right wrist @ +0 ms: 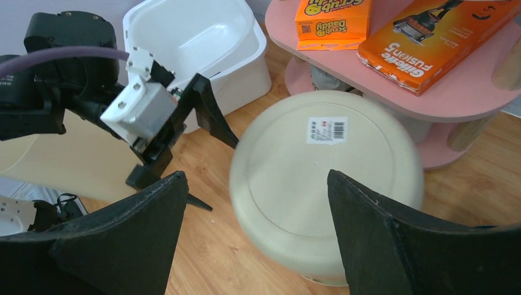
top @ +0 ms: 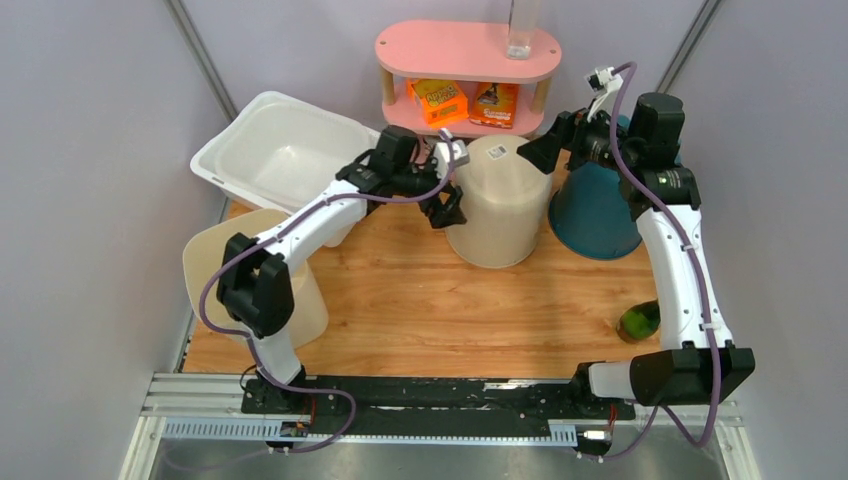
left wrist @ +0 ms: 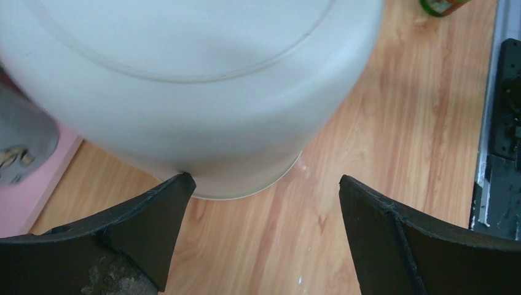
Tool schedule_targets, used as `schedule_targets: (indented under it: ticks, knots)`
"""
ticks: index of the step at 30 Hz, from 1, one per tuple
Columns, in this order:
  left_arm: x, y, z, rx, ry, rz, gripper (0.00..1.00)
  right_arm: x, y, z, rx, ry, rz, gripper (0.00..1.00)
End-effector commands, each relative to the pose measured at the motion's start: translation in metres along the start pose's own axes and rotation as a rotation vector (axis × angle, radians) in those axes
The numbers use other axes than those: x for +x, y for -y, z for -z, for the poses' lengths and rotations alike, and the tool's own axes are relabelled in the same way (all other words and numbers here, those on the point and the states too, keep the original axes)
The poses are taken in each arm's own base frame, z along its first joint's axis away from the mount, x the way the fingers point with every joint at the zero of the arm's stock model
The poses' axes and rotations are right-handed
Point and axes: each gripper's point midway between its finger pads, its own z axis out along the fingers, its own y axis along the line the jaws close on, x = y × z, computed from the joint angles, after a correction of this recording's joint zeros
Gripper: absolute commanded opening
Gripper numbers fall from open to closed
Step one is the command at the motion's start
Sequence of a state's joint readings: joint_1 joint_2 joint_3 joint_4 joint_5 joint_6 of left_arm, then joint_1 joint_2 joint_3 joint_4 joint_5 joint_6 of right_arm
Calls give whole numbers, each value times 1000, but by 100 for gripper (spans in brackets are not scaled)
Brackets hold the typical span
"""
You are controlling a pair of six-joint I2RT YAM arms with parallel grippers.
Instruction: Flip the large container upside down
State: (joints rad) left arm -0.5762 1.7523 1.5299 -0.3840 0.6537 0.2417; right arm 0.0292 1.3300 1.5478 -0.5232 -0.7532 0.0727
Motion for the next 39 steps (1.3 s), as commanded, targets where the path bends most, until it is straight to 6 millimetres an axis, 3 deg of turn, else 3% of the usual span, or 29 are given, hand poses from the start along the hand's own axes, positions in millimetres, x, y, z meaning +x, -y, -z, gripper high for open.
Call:
schedule_targets:
  ticks: [1,4,5,6,7,8,9,10,11,12,13,14,15,18,19,20,21,22,23,24,26,27,30,33,36,38,39]
  knots:
    - [-40,36,-39,90,73,-156,100,-14,-6,7,-9,35,40,87]
    - [-54,32,-58,39,81,-149,100,-12,-5,8,-4,33,37,87]
    - [-48,24,-65,10,58,-139,100,-13,-5,8,-3,35,36,87]
    - [-57,18,-64,-19,64,-155,100,-13,-5,9,-1,37,39,87]
    - [-46,8,-64,-75,10,-138,100,-14,-5,10,-1,39,40,87]
    - [-58,1,-58,-111,11,-157,100,-15,-6,12,-2,43,44,87]
    - [-42,-5,-51,-150,-78,-129,100,-16,-8,13,-4,46,50,87]
    - [-59,-7,-39,-180,-76,-144,100,-16,-9,15,-7,48,58,87]
    - [-46,-9,-23,-228,-167,-108,100,-15,-10,16,-8,48,64,87]
    - [-66,-6,-1,-270,-147,-98,100,-14,-10,16,-8,47,72,87]
    - [-61,-4,18,-308,-199,-78,100,-13,-10,17,-7,46,79,87]
    - [-78,4,46,-339,-168,-86,100,-10,-9,17,-4,43,79,87]
    - [-75,8,65,-374,-199,-72,100,-7,-8,16,-3,37,76,87]
    - [-85,44,136,-389,-169,-117,100,2,-4,12,-2,22,59,87]
    - [-73,51,144,-375,-196,-127,100,6,-1,10,-1,16,48,87]
    - [-71,65,170,-371,-200,-186,100,8,1,8,0,13,38,87]
    - [-55,68,178,-367,-248,-203,100,10,2,6,-2,10,27,87]
    - [-39,80,200,-353,-312,-240,100,11,3,5,-3,9,20,87]
    - [-26,83,210,-350,-367,-252,100,13,5,3,-3,7,12,87]
    - [-1,94,228,-317,-467,-257,100,13,6,2,-3,6,8,87]
    - [33,102,252,-336,-600,-212,97,15,7,0,-1,5,1,87]
    - [54,95,261,-408,-686,-171,97,17,9,0,2,3,-3,87]
    - [85,92,296,-535,-766,-173,99,23,11,-2,4,-5,-11,87]
    - [125,90,313,-587,-871,-114,99,29,13,-4,3,-15,-26,87]
    - [143,103,309,-528,-847,-18,95,33,15,-7,1,-22,-42,87]
    - [155,108,303,-474,-867,2,88,34,17,-8,2,-22,-45,87]
    - [161,108,301,-449,-891,2,79,34,18,-9,3,-22,-47,87]
